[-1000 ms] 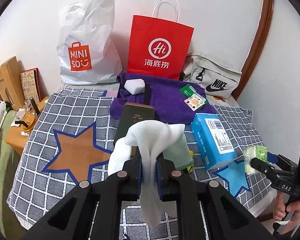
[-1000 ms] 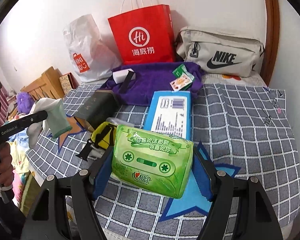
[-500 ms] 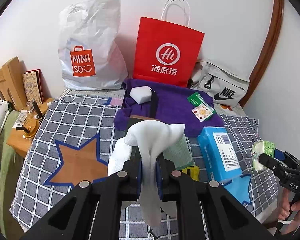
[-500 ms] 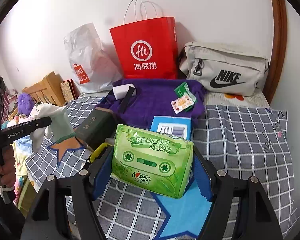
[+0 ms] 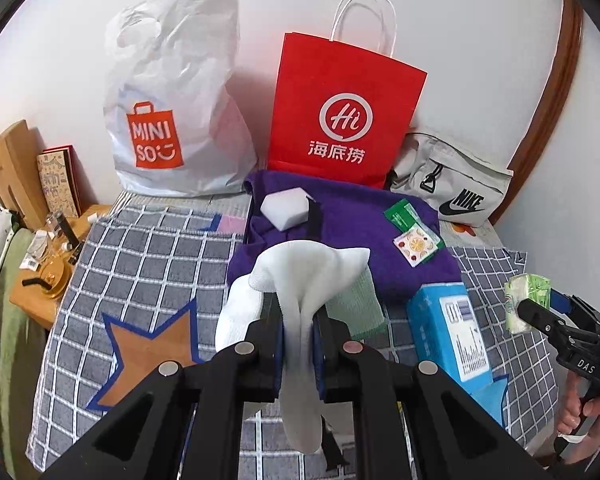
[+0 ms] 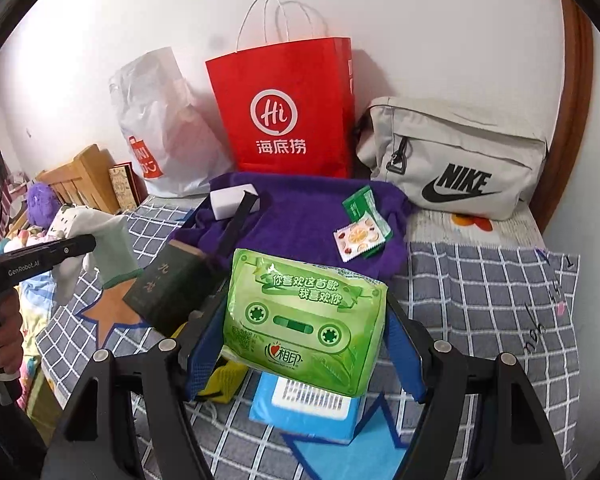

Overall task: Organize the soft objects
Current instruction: 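Carry the glove toward the purple towel while the right tool carries the green packet, then lower and release the glove on the towel while the right tool releases the packet, then withdraw the left tool past the dark green tin while the right tool reaches the yellow pouch, then grasp the yellow pouch by its black strap with the right tool and lift it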

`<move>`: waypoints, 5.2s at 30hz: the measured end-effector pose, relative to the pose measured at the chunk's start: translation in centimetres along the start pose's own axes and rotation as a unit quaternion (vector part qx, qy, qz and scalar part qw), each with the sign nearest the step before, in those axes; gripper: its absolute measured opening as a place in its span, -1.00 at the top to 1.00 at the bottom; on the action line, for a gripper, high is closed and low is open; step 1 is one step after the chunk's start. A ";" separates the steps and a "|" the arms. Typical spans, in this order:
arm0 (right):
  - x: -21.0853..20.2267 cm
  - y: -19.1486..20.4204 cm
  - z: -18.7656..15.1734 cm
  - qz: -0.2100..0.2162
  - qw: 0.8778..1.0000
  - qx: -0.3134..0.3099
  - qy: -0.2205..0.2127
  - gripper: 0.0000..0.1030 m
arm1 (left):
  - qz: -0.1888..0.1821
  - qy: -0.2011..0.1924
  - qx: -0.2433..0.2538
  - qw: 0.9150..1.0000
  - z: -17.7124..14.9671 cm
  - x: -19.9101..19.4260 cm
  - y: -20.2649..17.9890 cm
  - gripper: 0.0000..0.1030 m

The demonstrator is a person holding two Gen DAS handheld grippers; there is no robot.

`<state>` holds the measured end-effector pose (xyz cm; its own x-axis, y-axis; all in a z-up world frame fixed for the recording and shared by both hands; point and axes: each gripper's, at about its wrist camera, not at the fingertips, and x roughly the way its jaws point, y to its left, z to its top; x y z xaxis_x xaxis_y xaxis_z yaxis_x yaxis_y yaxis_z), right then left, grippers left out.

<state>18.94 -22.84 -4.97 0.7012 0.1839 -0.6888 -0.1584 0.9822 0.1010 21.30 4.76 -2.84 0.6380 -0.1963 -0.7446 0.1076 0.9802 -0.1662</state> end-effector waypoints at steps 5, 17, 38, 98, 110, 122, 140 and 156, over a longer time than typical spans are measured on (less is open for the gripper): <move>1.4 -0.5 1.5 0.000 1.000 -0.001 0.000 -0.42 | -0.005 0.005 0.007 1.000 1.4 1.6 -0.6 0.77; 4.8 -2.0 4.0 -0.012 1.000 0.005 0.011 -0.42 | -0.001 0.017 0.012 1.000 3.7 4.7 -1.0 0.77; 12.5 -2.5 8.9 -0.010 1.000 -0.007 0.025 -0.41 | 0.009 0.036 0.026 0.999 7.3 10.6 -1.4 0.77; 16.3 -3.6 7.5 -0.031 0.998 0.015 0.056 -0.77 | 0.001 0.061 0.099 0.993 7.9 17.0 -4.1 -0.25; 8.3 4.0 0.2 0.042 0.997 -0.001 0.058 -0.77 | 0.003 0.026 0.089 0.996 4.5 9.4 -2.9 -0.25; 7.2 11.2 -6.5 0.084 0.989 -0.088 0.089 -0.77 | 0.004 0.021 0.043 0.999 -0.9 5.6 1.0 -0.25; 13.3 13.3 -8.1 0.048 0.978 -0.147 0.143 -0.58 | 0.011 0.034 -0.014 0.999 -4.4 6.1 6.7 -0.25; 6.2 10.1 -7.2 0.121 0.986 -0.051 0.103 0.87 | 0.011 0.032 -0.018 0.999 -6.3 3.7 5.9 -0.25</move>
<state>16.69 -12.06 -13.38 0.4809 0.3898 -0.7853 -0.3797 0.9000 0.2142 19.44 9.68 -10.65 0.5898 -0.1778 -0.7877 0.0665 0.9828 -0.1721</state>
